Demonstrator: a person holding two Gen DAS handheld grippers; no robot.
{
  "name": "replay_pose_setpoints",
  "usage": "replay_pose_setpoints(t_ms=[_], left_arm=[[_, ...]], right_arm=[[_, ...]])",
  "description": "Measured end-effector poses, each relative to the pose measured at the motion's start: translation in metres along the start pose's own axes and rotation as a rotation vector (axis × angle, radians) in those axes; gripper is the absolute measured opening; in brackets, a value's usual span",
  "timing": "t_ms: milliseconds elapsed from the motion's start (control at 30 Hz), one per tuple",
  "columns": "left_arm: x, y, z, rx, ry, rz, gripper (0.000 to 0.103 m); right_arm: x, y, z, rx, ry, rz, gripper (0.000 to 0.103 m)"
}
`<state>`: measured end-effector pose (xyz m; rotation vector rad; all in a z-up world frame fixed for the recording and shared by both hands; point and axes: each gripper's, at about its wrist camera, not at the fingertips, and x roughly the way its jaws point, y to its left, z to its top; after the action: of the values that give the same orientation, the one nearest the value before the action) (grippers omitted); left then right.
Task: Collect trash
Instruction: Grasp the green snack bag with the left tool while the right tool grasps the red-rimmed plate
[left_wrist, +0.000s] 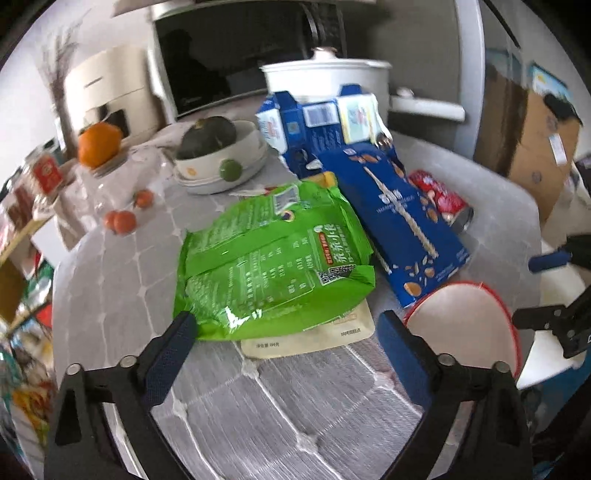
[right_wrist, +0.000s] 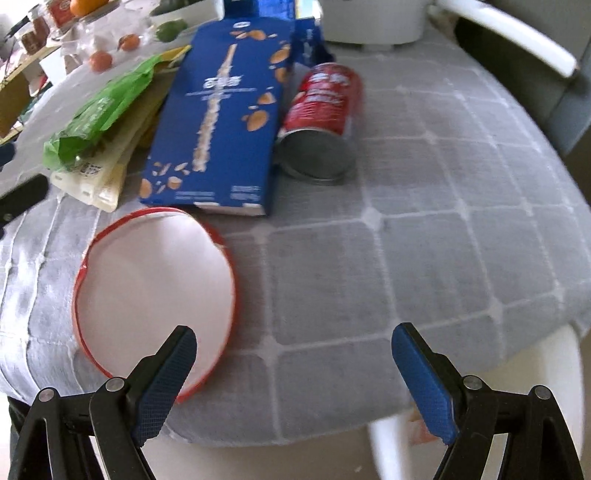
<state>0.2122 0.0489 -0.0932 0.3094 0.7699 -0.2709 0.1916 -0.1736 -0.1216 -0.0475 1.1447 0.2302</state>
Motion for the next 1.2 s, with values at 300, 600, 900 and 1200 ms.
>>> replay_pose_setpoints(t_ms=[300, 600, 900, 1200], left_arm=[[0.019, -0.016, 0.012, 0.128, 0.017, -0.043, 0.054], [0.016, -0.013, 0.012, 0.089, 0.041, -0.054, 0.023], [-0.007, 0.004, 0.011, -0.021, 0.027, -0.068, 0.011], [-0.056, 0.019, 0.020, -0.121, -0.065, -0.077, 0.010]], right_arm=[[0.023, 0.018, 0.014, -0.009, 0.001, 0.056, 0.089], [0.029, 0.020, 0.013, -0.029, 0.001, 0.038, 0.072], [0.018, 0.022, 0.011, -0.044, -0.016, 0.093, 0.006], [-0.015, 0.016, 0.010, -0.038, -0.102, 0.124, 0.002]])
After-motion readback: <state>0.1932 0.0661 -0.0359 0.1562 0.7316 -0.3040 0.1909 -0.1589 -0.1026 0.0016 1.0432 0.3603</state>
